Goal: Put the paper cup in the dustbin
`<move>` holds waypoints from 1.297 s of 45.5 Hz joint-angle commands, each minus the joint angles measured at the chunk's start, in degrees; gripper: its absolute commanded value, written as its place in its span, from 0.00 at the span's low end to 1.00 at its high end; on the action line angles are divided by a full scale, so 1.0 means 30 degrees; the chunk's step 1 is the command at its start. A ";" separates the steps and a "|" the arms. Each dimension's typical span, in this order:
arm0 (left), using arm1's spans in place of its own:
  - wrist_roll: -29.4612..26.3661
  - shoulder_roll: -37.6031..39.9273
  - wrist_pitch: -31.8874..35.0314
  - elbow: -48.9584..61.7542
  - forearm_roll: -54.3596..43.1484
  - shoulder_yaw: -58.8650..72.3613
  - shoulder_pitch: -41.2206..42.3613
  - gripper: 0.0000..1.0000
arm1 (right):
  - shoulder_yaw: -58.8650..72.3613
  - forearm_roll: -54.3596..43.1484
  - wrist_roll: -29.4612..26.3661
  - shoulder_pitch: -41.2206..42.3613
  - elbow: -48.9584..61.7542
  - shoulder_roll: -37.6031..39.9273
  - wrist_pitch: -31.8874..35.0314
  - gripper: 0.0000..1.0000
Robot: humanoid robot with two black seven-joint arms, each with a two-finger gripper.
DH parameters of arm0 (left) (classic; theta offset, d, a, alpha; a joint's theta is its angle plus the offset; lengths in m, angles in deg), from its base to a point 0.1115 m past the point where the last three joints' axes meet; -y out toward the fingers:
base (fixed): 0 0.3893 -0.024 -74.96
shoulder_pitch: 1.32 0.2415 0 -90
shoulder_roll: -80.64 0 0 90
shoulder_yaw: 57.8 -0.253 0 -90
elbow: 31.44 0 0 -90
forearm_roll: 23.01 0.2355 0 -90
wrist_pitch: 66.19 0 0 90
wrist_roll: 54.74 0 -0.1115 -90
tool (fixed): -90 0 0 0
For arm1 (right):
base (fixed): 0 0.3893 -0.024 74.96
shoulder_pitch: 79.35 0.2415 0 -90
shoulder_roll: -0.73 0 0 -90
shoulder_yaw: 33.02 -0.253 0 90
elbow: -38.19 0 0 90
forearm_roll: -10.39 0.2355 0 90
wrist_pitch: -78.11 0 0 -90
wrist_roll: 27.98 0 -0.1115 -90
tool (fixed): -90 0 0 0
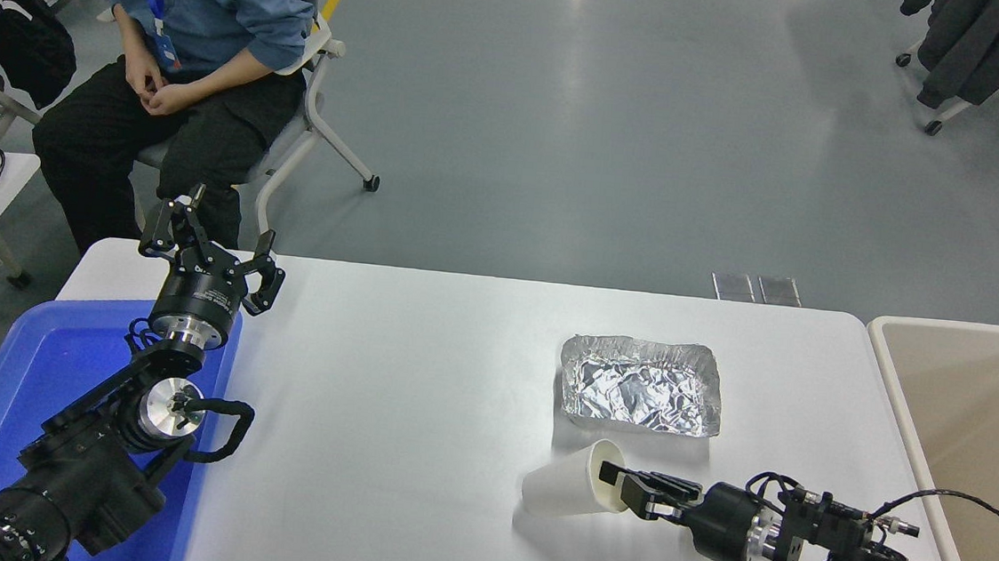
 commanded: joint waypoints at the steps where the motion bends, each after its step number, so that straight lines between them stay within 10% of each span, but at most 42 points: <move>1: 0.0000 0.0000 0.0002 0.0000 -0.0004 0.0000 -0.0007 1.00 | -0.0043 0.0298 0.0004 0.0473 -0.1930 0.1587 0.0148 0.00; 33: 0.0000 0.0000 0.0002 0.0000 -0.0004 0.0000 0.0022 1.00 | -0.0307 0.5862 -0.0114 0.6360 -1.1424 1.2251 0.3399 0.00; 59: 0.0000 0.0000 0.0002 0.0000 -0.0003 0.0000 -0.0007 1.00 | -0.0249 1.1781 -0.0524 0.8677 -0.3345 1.4216 0.5509 0.00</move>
